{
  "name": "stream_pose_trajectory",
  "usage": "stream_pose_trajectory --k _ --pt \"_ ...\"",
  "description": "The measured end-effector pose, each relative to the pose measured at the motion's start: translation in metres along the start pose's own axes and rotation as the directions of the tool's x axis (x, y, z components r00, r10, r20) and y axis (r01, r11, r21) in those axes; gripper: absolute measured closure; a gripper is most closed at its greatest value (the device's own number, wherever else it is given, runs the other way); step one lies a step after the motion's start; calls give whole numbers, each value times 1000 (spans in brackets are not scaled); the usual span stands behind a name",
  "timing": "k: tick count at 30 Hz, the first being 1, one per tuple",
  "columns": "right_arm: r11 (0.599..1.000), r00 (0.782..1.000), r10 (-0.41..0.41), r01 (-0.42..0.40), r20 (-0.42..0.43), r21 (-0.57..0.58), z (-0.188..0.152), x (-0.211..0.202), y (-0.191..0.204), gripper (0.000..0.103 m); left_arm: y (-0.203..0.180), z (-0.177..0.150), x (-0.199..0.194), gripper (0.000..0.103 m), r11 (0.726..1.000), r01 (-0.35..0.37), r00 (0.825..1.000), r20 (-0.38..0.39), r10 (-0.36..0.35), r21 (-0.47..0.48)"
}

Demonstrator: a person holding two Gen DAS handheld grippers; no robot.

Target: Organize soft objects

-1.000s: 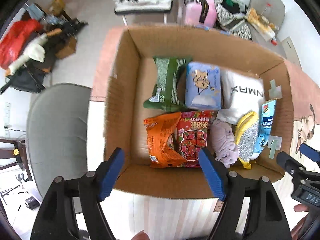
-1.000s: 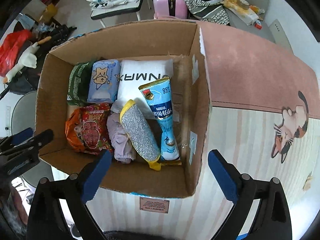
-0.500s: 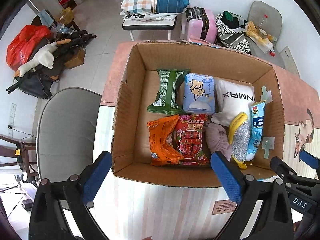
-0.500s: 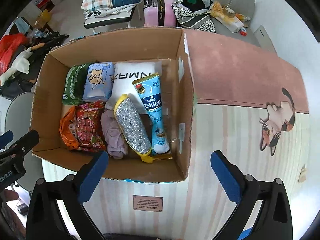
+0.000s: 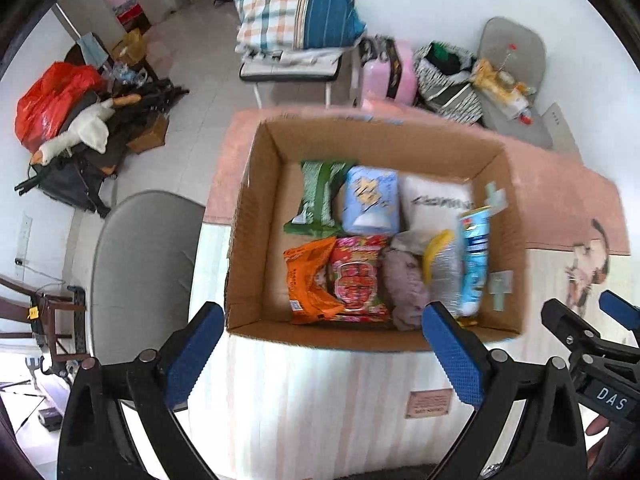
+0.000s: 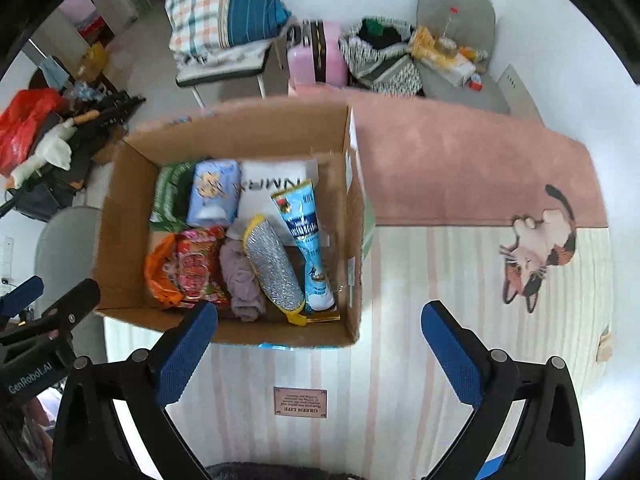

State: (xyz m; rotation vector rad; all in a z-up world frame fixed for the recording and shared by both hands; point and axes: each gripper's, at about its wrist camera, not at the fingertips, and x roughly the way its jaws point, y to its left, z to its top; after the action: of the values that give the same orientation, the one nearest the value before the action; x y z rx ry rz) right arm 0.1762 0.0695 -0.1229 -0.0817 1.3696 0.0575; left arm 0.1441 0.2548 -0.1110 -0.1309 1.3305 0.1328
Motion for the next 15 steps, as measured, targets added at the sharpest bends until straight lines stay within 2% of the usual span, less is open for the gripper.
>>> stream_pose_trajectory --k 8,15 --pt "1000 985 27 -24 170 -16 -23 -110 -10 0 -10 -18 -99 2 999 0 989 150 -5 33" --pt "999 967 44 -36 251 -37 -49 -178 -11 0 -5 -38 -148 2 999 31 980 195 -32 7"
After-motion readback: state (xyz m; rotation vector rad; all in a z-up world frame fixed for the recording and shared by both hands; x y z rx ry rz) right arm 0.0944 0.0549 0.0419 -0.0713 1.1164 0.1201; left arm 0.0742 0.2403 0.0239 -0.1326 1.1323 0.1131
